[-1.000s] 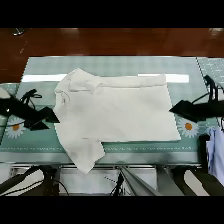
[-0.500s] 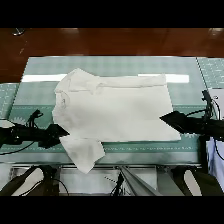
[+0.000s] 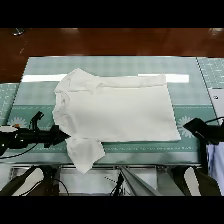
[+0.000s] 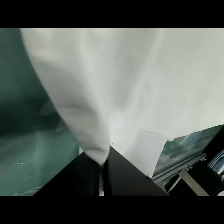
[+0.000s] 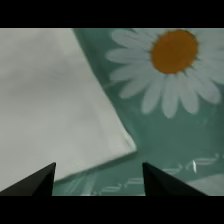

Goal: Fold the shirts.

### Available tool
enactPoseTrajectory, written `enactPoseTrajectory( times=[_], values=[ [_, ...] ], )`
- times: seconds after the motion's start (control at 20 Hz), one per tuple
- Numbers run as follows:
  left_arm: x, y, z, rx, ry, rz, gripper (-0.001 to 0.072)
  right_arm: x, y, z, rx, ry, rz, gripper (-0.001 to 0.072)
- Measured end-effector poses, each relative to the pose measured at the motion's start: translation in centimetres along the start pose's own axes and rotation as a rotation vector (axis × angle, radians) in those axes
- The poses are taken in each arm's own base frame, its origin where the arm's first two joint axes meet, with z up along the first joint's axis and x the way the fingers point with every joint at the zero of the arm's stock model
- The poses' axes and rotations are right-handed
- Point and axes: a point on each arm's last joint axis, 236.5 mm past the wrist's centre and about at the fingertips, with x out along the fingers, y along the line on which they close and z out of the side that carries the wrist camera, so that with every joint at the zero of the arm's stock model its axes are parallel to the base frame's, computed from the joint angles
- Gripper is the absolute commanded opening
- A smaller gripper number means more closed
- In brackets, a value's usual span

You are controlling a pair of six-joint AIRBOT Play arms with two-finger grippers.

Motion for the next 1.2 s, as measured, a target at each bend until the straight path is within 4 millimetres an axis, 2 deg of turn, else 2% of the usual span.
enactPoseTrajectory(
  times=[0.1, 0.25, 0.35, 0.45, 0.65, 0.9, 0.95, 1.0, 1.05, 1.1, 1.2],
  values=[
    [0.0, -0.3, 0.1, 0.001, -0.007, -0.012, 0.0024, 1.3, -1.6, -2.2, 0.014, 0.104, -0.051, 0.0616],
    [0.0, -0.5, 0.2, 0.002, -0.011, -0.022, 0.0024, 2.8, -2.7, -4.4, 0.004, 0.237, -0.076, 0.0617],
    [0.0, -0.5, 0.3, 0.002, -0.012, -0.024, 0.0024, 3.7, -2.9, -5.1, 0.003, 0.302, -0.071, 0.0617],
    [0.0, -0.6, 0.3, 0.002, -0.014, -0.027, 0.0024, 4.8, -2.1, -5.3, 0.008, 0.338, -0.021, 0.0617],
    [0.0, -0.6, 0.3, 0.003, -0.015, -0.028, 0.0024, 6.3, -0.1, -5.0, 0.037, 0.372, 0.083, 0.0617],
    [0.0, -0.6, 0.3, 0.003, -0.015, -0.028, 0.0024, 7.2, 1.3, -0.9, 0.047, 0.278, 0.142, 0.0616],
    [0.0, -0.6, 0.3, 0.003, -0.015, -0.028, 0.0024, 7.2, 1.3, -0.1, 0.043, 0.260, 0.142, 0.0594],
    [0.0, -0.6, 0.3, 0.003, -0.015, -0.028, 0.0024, 7.3, 1.4, 0.6, 0.042, 0.243, 0.145, 0.0466],
    [0.0, -0.6, 0.3, 0.003, -0.015, -0.028, 0.0024, 7.4, 1.5, 1.0, 0.034, 0.239, 0.145, 0.0211],
    [0.0, -0.6, 0.3, 0.003, -0.015, -0.028, 0.0024, 7.5, 1.8, 1.1, 0.027, 0.244, 0.156, 0.0024],
    [0.0, -0.6, 0.3, 0.003, -0.015, -0.028, 0.0024, 7.6, 3.3, 0.5, -0.011, 0.281, 0.208, 0.0020]
  ],
)
